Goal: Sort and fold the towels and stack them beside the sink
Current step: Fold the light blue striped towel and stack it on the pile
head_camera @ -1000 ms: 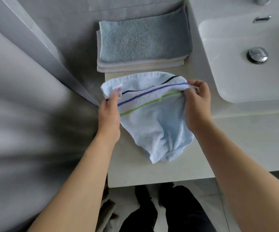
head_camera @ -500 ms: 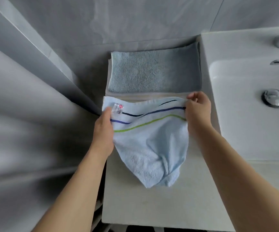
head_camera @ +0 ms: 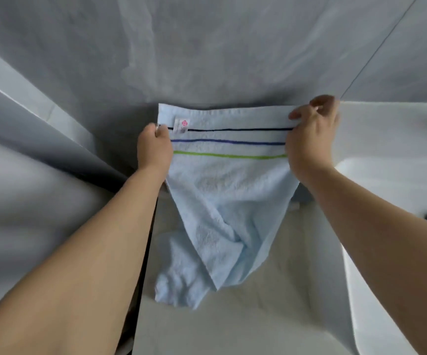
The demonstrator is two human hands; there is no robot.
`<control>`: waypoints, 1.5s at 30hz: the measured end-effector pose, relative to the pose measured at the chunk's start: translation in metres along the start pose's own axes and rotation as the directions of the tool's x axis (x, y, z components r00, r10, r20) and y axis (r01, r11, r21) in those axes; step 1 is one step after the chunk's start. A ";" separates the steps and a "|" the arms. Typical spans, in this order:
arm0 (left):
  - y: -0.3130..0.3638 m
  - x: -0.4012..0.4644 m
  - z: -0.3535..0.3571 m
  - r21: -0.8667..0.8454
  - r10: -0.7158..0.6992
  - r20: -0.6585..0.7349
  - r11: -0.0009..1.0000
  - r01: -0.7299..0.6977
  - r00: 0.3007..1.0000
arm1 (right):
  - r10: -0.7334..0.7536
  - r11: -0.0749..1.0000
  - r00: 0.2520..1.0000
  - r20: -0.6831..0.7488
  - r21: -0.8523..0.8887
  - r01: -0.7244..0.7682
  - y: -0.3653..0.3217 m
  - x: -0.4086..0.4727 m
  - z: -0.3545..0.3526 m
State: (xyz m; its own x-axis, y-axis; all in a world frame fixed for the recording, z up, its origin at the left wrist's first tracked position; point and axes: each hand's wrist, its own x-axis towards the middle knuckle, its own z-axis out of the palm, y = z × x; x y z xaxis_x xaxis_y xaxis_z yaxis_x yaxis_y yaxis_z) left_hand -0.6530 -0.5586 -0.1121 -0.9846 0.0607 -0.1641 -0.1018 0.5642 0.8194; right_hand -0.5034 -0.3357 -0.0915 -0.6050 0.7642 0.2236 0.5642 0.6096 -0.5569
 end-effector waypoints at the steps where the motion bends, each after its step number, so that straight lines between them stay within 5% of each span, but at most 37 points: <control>1: -0.004 0.005 0.007 0.062 -0.014 0.013 0.998 0.013 1.000 | 0.002 0.993 0.998 0.065 -0.121 0.006 0.003 0.001 0.010; 5: -0.016 0.011 0.032 0.284 0.027 -0.071 0.959 -0.006 0.997 | 0.044 0.922 0.964 0.264 -0.381 0.062 0.018 -0.010 0.043; 11: -0.018 0.007 0.040 0.381 0.104 -0.119 0.923 -0.052 0.987 | -0.051 0.953 0.979 0.197 -0.283 0.107 0.036 -0.020 0.054; 16: -0.008 -0.017 0.016 -0.044 -0.038 -0.264 0.999 0.028 0.964 | 0.048 0.991 0.998 0.051 0.121 -0.054 0.021 -0.062 0.033; 19: -0.031 -0.073 -0.001 -0.136 -0.075 -0.367 0.990 0.026 0.927 | 0.225 0.926 0.974 -0.005 0.313 -0.212 0.018 -0.125 0.018; 22: -0.066 -0.139 -0.004 -0.158 -0.215 -0.076 0.967 0.201 0.974 | 0.557 0.741 0.820 0.128 0.370 -0.561 0.019 -0.187 0.015; 25: -0.087 -0.172 -0.004 -0.005 -0.314 0.280 0.944 0.329 0.907 | 0.677 0.592 0.616 0.402 0.200 -0.781 0.017 -0.224 0.013; 28: -0.082 -0.169 -0.014 0.037 -0.314 0.327 0.947 0.320 0.891 | 0.659 0.493 0.536 0.528 0.235 -0.838 0.016 -0.222 0.009; 31: -0.071 -0.156 -0.034 -0.188 -0.398 0.230 0.877 0.441 0.888 | 0.749 0.222 0.409 0.522 0.384 -0.896 0.021 -0.199 0.002; 35: -0.072 -0.148 -0.071 -0.387 -0.481 0.215 0.757 0.527 0.850 | 0.782 0.201 0.412 0.467 0.438 -0.876 0.031 -0.185 -0.014; 39: -0.092 -0.166 -0.071 -0.108 -0.383 0.308 0.896 0.432 0.871 | 0.736 0.144 0.392 0.552 0.437 -0.888 0.021 -0.211 -0.014; 43: -0.111 -0.206 -0.048 0.011 -0.451 0.460 0.864 0.503 0.765 | 0.657 0.063 0.334 0.676 0.393 -0.918 0.020 -0.254 -0.016; 45: -0.117 -0.217 -0.040 0.042 -0.479 0.473 0.851 0.524 0.740 | 0.551 0.131 0.365 0.751 0.354 -0.926 0.019 -0.264 -0.018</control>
State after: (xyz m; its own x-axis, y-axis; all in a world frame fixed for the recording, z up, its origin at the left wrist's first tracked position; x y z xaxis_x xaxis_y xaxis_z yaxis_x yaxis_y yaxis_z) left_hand -0.4326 -0.6710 -0.1506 -0.6123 0.1640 -0.7734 -0.5962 0.5467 0.5879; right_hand -0.3230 -0.5219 -0.1461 -0.3318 0.4561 -0.8257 0.4354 -0.7025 -0.5630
